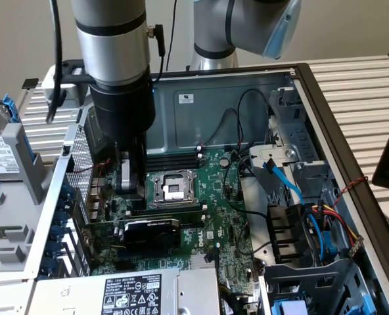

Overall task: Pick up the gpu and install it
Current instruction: 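Press down on the gpu until it lock into place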

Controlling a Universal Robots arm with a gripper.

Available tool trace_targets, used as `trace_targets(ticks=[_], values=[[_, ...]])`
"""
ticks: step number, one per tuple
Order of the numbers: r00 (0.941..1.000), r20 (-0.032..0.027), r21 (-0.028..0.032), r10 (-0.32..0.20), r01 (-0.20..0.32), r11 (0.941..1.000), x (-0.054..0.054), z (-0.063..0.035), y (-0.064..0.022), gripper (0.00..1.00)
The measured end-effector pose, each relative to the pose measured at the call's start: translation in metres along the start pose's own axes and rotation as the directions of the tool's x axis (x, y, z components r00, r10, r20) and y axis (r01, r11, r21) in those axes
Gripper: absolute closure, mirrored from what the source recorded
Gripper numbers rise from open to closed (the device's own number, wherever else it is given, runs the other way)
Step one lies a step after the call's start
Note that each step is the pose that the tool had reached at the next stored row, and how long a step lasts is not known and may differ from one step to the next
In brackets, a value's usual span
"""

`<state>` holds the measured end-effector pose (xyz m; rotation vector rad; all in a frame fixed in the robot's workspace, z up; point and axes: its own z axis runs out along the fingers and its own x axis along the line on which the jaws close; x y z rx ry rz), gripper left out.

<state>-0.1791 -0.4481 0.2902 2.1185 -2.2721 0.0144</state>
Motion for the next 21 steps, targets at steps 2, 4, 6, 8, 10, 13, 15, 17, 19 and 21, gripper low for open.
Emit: trace_targets(ticks=[2,4,6,8,10,13,15,17,19,21], values=[[1.0,-0.0003,-0.0038,0.0,0.0,1.0,0.0,-0.0002,-0.0081,0.89],[1.0,-0.0003,-0.0076,0.0,0.0,1.0,0.0,0.0004,-0.0119,0.89],[1.0,-0.0011,-0.012,-0.001,0.001,0.9999,0.001,0.0016,-0.012,0.89],[1.0,-0.0012,-0.0154,-0.001,0.001,0.9999,0.003,0.003,-0.0121,0.89],[1.0,-0.0011,-0.0171,-0.001,0.001,0.9999,0.004,0.0047,-0.0123,0.89],[1.0,-0.0012,-0.0176,-0.001,0.001,0.9998,0.004,0.0076,-0.0123,0.89],[1.0,-0.001,-0.0175,-0.001,0.001,0.9998,0.004,0.0098,-0.0124,0.89],[1.0,-0.0011,-0.0177,-0.001,0.001,0.9998,0.003,0.0115,-0.0123,0.89],[1.0,-0.0009,-0.0176,-0.001,0.001,0.9998,0.002,0.0125,-0.0123,0.89],[1.0,-0.0009,-0.0176,-0.001,0.001,0.9998,0.002,0.0134,-0.0123,0.89]])
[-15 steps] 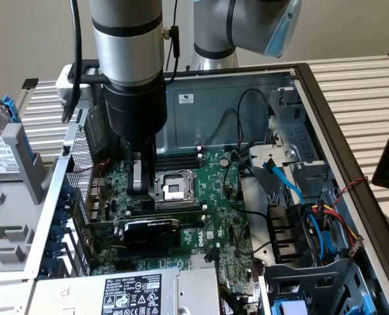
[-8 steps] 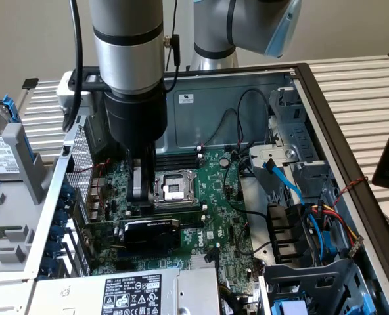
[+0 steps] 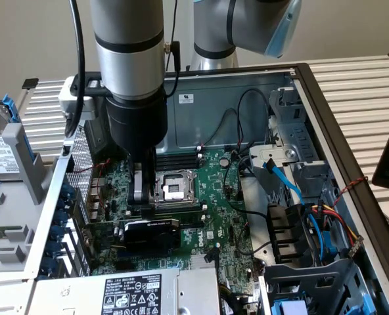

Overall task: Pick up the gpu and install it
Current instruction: 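Press down on the gpu until it lock into place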

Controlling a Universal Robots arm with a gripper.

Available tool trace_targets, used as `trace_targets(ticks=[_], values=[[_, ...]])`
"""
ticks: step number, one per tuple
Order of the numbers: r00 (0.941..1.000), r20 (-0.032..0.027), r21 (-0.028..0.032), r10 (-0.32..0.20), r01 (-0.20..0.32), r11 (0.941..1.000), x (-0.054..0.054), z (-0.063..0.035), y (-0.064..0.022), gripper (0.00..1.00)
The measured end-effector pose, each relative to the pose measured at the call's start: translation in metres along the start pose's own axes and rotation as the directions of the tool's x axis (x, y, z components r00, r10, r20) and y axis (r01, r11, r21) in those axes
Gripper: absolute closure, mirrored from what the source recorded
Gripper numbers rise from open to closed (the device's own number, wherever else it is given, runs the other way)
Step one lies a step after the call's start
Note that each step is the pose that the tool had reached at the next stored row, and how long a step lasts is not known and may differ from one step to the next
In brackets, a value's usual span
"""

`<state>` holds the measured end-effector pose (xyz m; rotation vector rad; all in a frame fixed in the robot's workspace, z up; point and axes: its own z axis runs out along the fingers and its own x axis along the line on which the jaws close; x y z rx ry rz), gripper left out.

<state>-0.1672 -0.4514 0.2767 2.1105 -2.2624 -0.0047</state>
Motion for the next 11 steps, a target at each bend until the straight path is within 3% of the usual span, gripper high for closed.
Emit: trace_targets(ticks=[11], values=[[1.0,-0.0002,-0.0036,0.0,0.0,1.0,-0.0002,0.0063,-0.0001,0.89]])
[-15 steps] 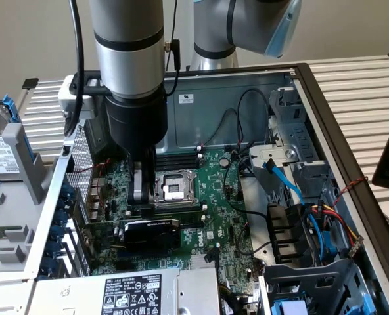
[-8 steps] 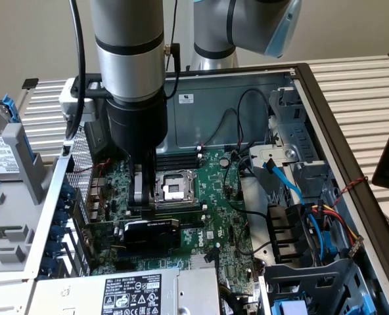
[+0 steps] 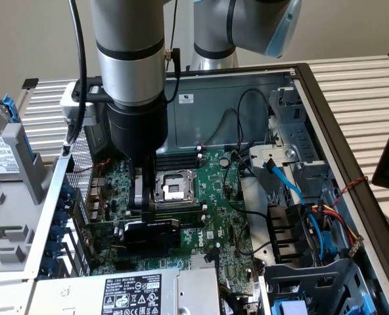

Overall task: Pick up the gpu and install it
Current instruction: 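Press down on the gpu until it lock into place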

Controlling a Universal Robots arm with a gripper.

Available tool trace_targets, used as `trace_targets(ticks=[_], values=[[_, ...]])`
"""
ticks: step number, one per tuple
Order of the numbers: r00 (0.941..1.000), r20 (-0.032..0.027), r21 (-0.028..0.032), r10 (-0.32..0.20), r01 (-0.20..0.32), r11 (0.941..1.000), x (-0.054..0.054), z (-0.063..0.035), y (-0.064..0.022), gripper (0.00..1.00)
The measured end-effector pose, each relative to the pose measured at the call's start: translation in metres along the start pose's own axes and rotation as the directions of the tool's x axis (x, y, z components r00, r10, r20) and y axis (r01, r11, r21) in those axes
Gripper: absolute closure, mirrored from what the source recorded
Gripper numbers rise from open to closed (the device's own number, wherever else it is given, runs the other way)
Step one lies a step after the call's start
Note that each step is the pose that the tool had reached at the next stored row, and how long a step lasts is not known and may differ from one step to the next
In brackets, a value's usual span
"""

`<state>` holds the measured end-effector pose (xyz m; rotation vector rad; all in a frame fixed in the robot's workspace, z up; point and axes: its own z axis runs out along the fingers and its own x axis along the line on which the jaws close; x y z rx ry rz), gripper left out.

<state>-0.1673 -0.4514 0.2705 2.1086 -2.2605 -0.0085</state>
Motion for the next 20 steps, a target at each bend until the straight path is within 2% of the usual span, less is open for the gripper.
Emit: trace_targets(ticks=[8,14,20], values=[[1.0,-0.0009,-0.007,0.0,0.0,1.0,0.0,0.0039,-0.0001,0.89],[1.0,-0.0006,-0.0167,-0.001,0.001,0.9999,0.0,0.0034,0.0006,0.89],[1.0,-0.0012,-0.0183,-0.001,0.0,0.9998,0.001,-0.0232,0.004,0.89]])
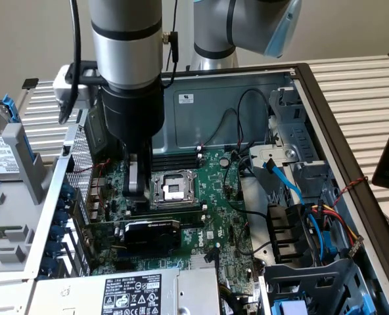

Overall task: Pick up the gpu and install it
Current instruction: 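Press down on the gpu until it lock into place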

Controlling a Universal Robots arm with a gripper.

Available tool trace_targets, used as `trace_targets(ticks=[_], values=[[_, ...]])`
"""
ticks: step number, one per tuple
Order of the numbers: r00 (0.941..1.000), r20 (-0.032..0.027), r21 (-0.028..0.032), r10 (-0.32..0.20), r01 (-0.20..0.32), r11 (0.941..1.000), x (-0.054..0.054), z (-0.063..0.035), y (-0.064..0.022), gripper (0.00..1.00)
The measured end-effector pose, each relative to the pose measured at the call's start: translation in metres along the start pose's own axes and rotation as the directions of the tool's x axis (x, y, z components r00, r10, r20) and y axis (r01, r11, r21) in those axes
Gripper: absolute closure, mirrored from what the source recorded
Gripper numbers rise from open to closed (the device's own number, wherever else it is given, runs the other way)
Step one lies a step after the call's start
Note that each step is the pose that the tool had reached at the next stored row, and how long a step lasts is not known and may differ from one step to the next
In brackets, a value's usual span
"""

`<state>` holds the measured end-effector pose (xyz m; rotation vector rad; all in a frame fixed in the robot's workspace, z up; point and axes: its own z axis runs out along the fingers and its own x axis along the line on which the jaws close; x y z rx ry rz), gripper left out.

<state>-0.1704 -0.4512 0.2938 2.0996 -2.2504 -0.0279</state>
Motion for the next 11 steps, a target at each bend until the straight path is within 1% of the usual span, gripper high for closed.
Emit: trace_targets(ticks=[2,4,6,11], values=[[1.0,0.0001,0.0,0.0,0.0,1.0,0.0,-0.0089,0.003,0.89],[1.0,-0.0002,-0.0002,0.0,0.0,1.0,0.001,-0.0168,0.008,0.89],[1.0,0.0001,0.0007,0.0,0.0,1.0,0.001,-0.0179,0.0105,0.89],[1.0,0.0001,0.001,0.0,0.0,1.0,0.001,-0.0179,0.0105,0.89]])
